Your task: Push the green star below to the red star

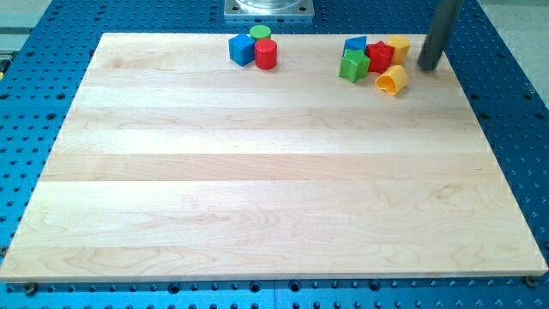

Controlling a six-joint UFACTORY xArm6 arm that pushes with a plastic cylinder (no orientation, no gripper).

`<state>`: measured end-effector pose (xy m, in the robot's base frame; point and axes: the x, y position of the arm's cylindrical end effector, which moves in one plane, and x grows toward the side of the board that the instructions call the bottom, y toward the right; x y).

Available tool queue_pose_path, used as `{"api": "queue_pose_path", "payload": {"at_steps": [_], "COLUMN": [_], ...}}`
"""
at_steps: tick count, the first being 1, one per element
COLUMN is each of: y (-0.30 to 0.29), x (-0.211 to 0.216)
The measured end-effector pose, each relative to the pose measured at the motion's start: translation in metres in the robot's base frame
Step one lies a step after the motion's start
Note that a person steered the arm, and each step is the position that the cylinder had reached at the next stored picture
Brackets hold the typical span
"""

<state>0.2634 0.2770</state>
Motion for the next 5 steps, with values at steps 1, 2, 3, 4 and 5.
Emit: {"api": "queue_pose_path", "payload": {"at_steps": [1, 2, 3, 4, 5], "y": [-0.019, -0.064, -0.128, -0.157, -0.203], "x": [-0.017, -0.010, 0.027, 0.034, 0.031]}}
